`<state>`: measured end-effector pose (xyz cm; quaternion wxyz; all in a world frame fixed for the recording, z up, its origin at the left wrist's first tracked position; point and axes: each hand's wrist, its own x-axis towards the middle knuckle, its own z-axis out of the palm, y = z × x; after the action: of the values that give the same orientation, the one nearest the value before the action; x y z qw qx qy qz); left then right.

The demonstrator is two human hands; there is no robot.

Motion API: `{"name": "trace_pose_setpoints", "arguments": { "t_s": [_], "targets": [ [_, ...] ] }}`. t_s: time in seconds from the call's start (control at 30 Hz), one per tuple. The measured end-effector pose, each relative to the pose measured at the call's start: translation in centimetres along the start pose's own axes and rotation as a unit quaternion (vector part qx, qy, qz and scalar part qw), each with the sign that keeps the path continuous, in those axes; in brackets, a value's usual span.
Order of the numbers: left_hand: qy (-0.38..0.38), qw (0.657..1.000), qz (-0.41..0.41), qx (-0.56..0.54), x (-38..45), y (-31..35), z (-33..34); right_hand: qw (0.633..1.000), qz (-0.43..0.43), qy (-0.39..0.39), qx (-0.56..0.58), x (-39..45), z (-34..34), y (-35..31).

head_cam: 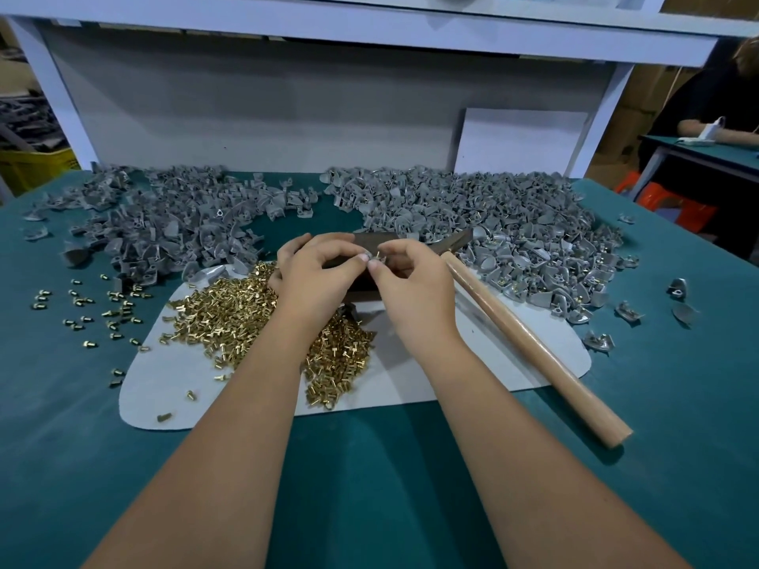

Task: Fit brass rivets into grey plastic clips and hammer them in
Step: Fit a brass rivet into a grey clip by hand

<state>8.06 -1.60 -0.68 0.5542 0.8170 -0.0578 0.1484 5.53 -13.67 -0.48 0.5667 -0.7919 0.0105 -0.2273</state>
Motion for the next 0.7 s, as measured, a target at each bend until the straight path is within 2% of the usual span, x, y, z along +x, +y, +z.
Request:
{"name": "trace_pose_setpoints", "arguments": {
  "t_s": [0.2, 0.33, 0.47, 0.57, 0.7],
  "targets": [
    [-0.009, 1.0, 0.002, 0.006, -0.1, 0.4, 0.1, 0.999, 0.027, -0.004, -0.032, 2.0, -0.8, -0.7],
    [-0.011, 1.0, 0.001, 0.019, 0.1, 0.2, 0.2, 0.994, 0.035, 0.091, -0.055, 4.9, -2.1, -1.8],
    [-0.007, 1.0, 0.0, 0.026, 0.5, -0.1, 0.5, 0.976, 0.038, 0.092, -0.192, 4.2, -1.2, -0.8],
    [0.003, 1.0, 0.003, 0.009, 0.6, -0.2, 0.6, 0.964, -0.028, 0.108, -0.241, 2.2, 0.3, -0.1],
    [0.018, 0.999, -0.009, -0.035, 1.0, -0.3, 0.1, 0.954, -0.146, 0.067, -0.252, 0.7, 1.3, -0.4]
  ]
}}
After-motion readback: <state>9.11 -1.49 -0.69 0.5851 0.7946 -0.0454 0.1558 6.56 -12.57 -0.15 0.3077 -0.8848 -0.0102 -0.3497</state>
